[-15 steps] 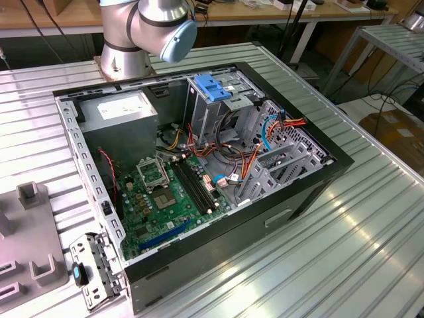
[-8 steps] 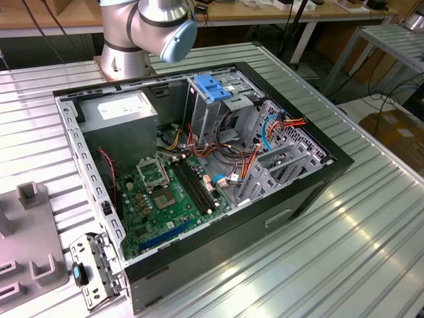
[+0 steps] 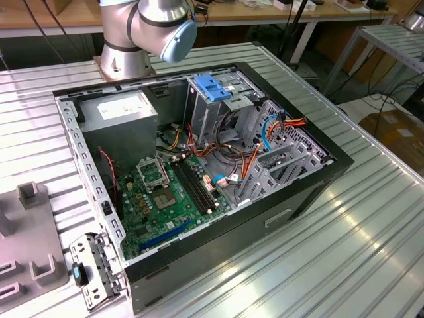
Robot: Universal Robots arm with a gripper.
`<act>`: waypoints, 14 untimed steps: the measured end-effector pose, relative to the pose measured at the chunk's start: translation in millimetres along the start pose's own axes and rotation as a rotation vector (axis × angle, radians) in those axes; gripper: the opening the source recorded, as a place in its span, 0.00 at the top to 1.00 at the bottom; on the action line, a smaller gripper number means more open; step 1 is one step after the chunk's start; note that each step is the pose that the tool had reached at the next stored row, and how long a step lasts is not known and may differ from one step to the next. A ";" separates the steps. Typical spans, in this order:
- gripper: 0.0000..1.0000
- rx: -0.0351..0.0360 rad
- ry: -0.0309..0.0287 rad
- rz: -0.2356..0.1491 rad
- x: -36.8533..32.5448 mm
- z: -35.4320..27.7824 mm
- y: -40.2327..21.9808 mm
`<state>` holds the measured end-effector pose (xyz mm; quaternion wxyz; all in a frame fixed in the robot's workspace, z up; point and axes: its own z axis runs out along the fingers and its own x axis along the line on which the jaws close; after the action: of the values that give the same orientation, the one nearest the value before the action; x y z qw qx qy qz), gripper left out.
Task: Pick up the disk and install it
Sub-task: 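Pick up the disk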
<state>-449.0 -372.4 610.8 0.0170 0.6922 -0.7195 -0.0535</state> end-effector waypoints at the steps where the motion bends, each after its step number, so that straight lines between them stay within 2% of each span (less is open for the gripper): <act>1: 0.63 -0.0014 0.0000 0.000 0.0 -1.0 -0.1; 6: 0.63 -0.0077 -0.0001 0.000 0.0 -5.1 -0.8; 7: 0.63 -0.0210 -0.0008 0.001 1.0 -7.9 -5.8; 8: 0.63 -0.0331 -0.0012 0.002 4.9 -9.1 -15.6; 10: 0.63 -0.0330 -0.0013 0.002 7.6 1.8 -24.3; 14: 0.63 -0.0317 0.0000 0.002 8.7 7.1 -31.2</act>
<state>-419.0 -381.8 600.3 0.0280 0.6913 -0.7191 -0.0649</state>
